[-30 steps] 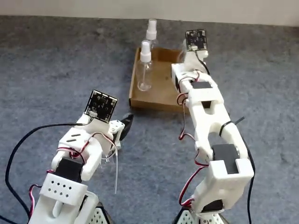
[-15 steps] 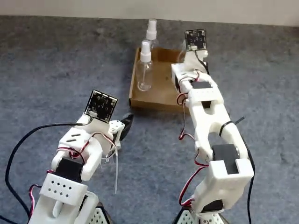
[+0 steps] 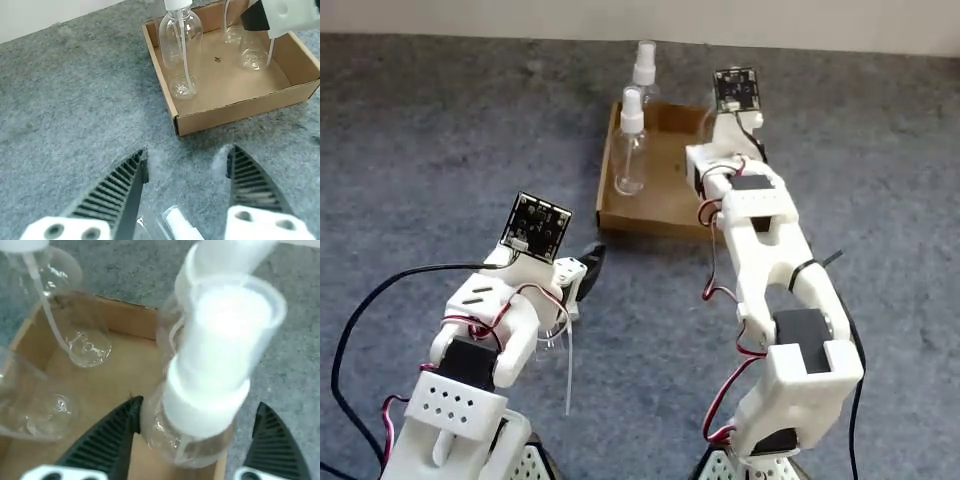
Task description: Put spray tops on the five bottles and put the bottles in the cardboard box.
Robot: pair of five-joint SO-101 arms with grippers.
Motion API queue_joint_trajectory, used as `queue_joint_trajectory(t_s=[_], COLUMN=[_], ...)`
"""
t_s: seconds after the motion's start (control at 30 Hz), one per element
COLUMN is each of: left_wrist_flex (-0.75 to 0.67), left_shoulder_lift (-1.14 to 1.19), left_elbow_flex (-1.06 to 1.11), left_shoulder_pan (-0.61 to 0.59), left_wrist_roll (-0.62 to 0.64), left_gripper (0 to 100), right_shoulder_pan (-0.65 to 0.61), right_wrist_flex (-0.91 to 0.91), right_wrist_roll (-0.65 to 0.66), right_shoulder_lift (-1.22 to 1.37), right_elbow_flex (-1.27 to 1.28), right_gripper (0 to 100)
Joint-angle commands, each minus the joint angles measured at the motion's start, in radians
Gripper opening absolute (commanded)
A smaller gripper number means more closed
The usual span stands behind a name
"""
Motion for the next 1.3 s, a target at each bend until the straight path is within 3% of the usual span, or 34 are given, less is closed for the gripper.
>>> queue_joint_trajectory(t_s=[0.0, 0.57, 1.07, 1.27], left_wrist_flex=[-0.023, -0.023, -0.023, 0.038], left_shoulder_lift=[-0.007, -0.005, -0.005, 0.012], left_elbow_flex=[-0.004, -0.004, -0.007, -0.163], left_shoulder_pan=[-0.007, -0.007, -0.010, -0.186], left_wrist_roll=[-0.008, -0.008, -0.008, -0.005], left_gripper=[20, 20, 20, 20], right_shoulder_pan=[0.008, 0.013, -0.047, -0.051], right_wrist_flex=[0.004, 0.012, 0.397, 0.591], right_wrist_roll=[0.009, 0.009, 0.009, 0.011], right_shoulder_lift=[-0.024, -0.157, -0.495, -0.625], right_elbow_flex=[-0.024, -0.016, -0.058, -0.050], right_gripper=[28.6, 28.6, 28.4, 28.3])
